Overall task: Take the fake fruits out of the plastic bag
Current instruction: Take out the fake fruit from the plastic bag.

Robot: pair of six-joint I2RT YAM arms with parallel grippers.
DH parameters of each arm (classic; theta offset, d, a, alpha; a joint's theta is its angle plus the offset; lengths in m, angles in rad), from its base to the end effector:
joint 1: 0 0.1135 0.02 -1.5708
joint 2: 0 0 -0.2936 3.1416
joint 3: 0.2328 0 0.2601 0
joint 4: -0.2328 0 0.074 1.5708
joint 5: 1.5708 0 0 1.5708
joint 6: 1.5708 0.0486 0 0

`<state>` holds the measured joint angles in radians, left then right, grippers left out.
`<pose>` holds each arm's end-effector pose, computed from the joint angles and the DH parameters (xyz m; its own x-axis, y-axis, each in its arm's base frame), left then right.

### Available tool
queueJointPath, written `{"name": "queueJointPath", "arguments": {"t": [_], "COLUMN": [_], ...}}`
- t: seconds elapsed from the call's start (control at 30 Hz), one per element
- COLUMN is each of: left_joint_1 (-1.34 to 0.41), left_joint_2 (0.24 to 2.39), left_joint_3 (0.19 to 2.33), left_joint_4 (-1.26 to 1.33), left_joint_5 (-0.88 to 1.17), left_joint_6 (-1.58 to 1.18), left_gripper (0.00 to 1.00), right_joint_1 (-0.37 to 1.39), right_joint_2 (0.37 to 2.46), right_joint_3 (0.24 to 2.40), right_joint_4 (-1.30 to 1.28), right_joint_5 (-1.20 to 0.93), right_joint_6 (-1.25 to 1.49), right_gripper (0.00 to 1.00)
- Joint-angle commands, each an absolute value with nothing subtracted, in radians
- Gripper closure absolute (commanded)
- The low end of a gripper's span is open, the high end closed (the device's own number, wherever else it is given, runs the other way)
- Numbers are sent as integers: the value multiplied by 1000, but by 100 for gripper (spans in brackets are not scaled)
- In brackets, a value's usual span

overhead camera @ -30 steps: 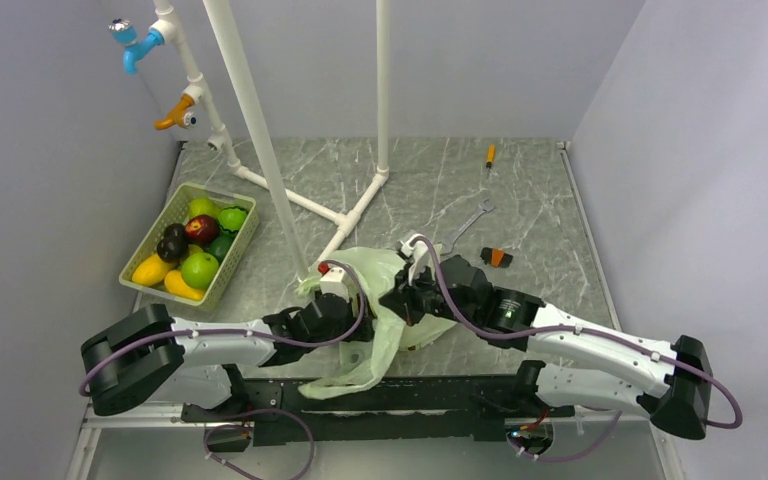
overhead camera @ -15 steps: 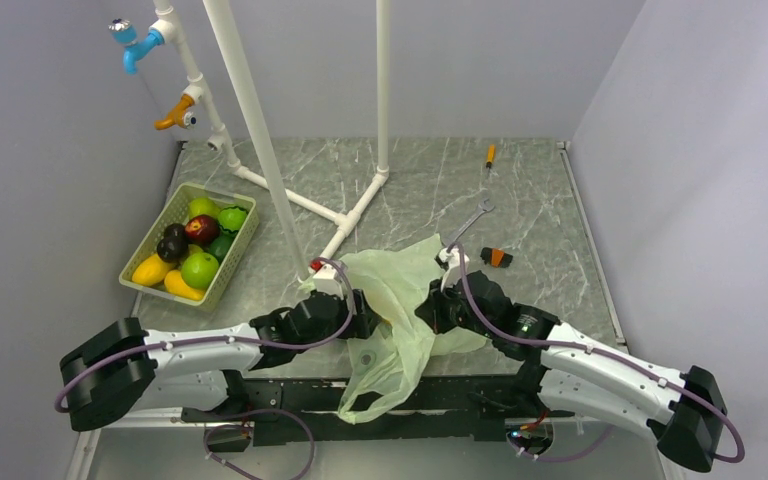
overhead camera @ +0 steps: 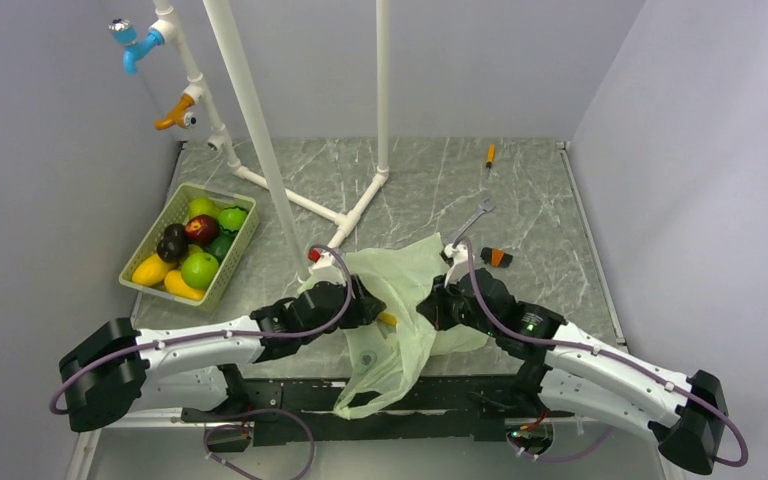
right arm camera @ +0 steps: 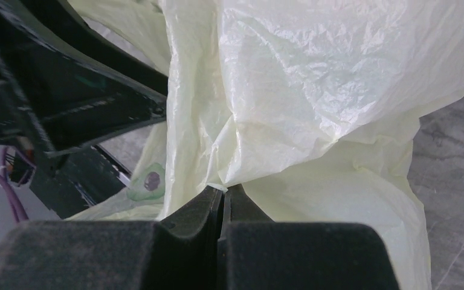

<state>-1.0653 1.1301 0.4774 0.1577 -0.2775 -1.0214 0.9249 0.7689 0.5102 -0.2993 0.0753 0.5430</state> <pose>0.1271 -0.2022 0.2157 -0.7382 -0.3600 -0.5705 0.1823 0.7078 -0.6825 0.1070 0.1359 0.2461 -0.6645 -0.0255 -0.7469 -0.4842 0.7760 0.4042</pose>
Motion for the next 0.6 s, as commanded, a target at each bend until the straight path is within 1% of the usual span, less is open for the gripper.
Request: {"name": "queueJointPath", "arguments": {"t": [0.0, 0.07, 0.13, 0.23, 0.33, 0.43, 0.57], "left_joint_1": [-1063, -1066, -1069, -1069, -1069, -1069, -1068], "left_joint_2": [1125, 1104, 1084, 1069, 1082, 1115, 1175], "left_joint_3": [428, 376, 328, 292, 288, 286, 363], "left_joint_4": [226, 286, 348, 371, 359, 422, 419], "left_joint_5": [-279, -274, -253, -215, -201, -208, -218], "left_joint_6": [-1122, -1128, -1115, -1083, -1092, -1088, -1047], "left_gripper": [48, 50, 49, 48, 48, 48, 49], "right_joint_1": [923, 924, 924, 924, 923, 924, 924], "right_joint_2": [761, 764, 768, 779, 801, 806, 806], "right_joint_3": [599, 622, 637, 645, 645, 626, 602], "right_joint_4": [-250, -244, -235, -219, -213, -195, -185], "right_joint_5": [111, 130, 144, 138, 121, 96, 79], "right_joint_6": [526, 517, 507, 491, 488, 496, 504], "right_gripper": [100, 100, 100, 100, 100, 100, 100]}}
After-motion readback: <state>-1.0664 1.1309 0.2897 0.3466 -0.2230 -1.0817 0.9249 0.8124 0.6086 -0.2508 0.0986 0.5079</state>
